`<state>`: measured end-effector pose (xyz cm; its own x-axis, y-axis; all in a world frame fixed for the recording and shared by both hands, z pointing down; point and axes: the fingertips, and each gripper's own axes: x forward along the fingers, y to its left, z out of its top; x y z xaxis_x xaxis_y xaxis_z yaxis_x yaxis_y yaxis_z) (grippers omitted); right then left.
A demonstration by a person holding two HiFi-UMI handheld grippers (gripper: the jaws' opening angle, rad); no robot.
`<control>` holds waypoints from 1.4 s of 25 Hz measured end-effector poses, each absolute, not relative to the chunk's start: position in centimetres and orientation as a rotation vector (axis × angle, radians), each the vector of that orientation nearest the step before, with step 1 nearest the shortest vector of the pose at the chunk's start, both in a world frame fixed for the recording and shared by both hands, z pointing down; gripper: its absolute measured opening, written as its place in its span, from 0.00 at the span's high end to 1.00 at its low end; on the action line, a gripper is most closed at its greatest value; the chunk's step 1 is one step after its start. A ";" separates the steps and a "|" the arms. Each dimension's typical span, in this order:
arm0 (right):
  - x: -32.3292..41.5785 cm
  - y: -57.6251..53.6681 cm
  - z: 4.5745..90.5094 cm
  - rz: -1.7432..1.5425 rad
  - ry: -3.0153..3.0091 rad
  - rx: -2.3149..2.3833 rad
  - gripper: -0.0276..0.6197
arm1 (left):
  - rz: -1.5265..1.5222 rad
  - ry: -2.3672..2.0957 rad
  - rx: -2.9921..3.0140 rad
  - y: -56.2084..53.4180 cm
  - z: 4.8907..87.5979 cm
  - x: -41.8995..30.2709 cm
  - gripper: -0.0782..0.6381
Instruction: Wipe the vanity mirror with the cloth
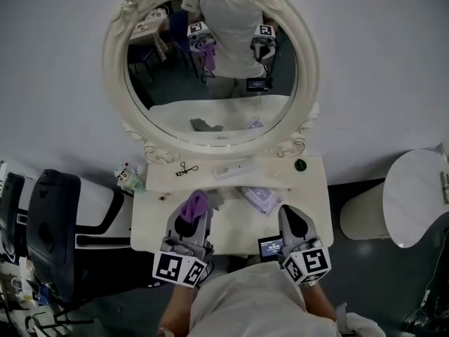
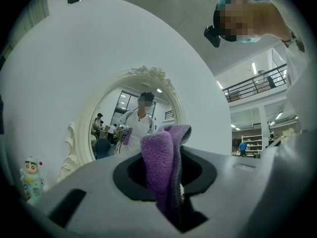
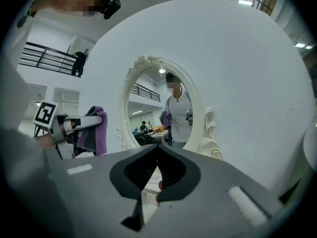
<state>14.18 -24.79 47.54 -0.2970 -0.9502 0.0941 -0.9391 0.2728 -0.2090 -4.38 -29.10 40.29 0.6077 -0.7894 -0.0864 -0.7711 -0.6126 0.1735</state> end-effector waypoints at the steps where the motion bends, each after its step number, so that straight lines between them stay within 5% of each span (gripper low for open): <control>1: 14.9 -25.3 47.6 -0.347 2.478 -1.823 0.95 | -0.241 -1.327 2.719 -30.1 39.6 -3.5 0.76; 20: 22.2 -25.4 48.1 -0.387 2.156 -2.073 0.95 | -0.473 -1.111 2.987 -45.6 16.1 6.9 0.76; 35: 26.8 -21.8 46.9 -0.323 1.852 -2.297 0.95 | -0.492 -1.330 2.884 -52.2 13.3 10.5 0.76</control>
